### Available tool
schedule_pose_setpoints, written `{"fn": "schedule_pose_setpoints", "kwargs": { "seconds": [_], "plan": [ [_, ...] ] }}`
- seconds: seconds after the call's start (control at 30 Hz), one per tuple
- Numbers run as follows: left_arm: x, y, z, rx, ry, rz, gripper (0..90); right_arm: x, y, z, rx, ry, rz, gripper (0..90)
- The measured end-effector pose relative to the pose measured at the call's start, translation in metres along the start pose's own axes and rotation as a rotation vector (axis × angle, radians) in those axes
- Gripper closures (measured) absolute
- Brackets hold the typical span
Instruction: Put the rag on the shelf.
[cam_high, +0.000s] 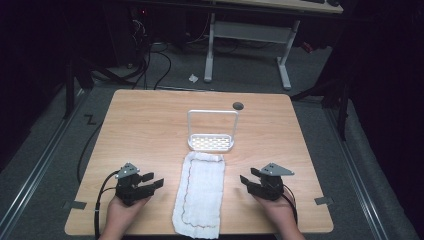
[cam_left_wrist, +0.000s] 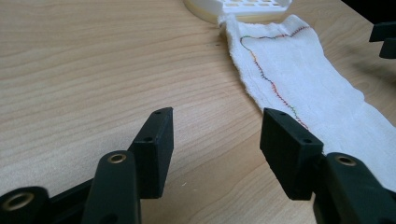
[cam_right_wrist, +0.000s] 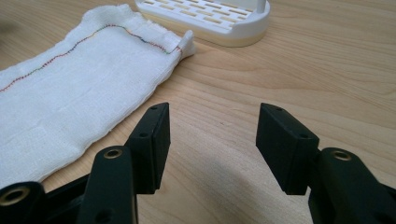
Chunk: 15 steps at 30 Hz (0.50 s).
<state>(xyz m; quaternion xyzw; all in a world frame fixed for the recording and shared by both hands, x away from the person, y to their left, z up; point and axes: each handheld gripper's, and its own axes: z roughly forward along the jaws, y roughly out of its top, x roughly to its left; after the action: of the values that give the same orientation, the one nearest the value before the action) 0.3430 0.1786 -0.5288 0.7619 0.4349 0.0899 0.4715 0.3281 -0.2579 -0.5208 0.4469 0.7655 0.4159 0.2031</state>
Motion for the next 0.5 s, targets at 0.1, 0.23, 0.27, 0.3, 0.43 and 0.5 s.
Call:
{"fn": "schedule_pose_setpoints", "kwargs": {
  "seconds": [0.1,0.23,0.27,0.3,0.43,0.5],
  "plan": [
    [-0.005,0.001,0.001,-0.011,0.015,0.035,45.0,0.000,0.000,-0.001,0.000,-0.004,0.005,45.4],
    [-0.009,0.001,0.009,0.004,0.013,0.052,44.8,0.001,0.000,0.001,0.004,0.007,0.014,45.6],
    [-0.010,0.001,0.011,0.006,0.008,0.051,44.8,0.001,0.000,0.002,0.002,0.014,0.011,46.2],
    [-0.011,0.002,0.013,0.004,-0.001,0.043,45.0,0.002,0.001,0.003,0.002,0.021,0.009,47.2],
    [-0.027,0.008,0.024,0.010,-0.085,0.040,55.7,0.015,0.005,0.008,0.015,0.033,-0.009,55.8],
    [-0.038,0.012,0.030,0.026,-0.119,0.078,62.5,0.028,0.009,0.011,0.008,0.071,-0.015,61.5]
  ]
}}
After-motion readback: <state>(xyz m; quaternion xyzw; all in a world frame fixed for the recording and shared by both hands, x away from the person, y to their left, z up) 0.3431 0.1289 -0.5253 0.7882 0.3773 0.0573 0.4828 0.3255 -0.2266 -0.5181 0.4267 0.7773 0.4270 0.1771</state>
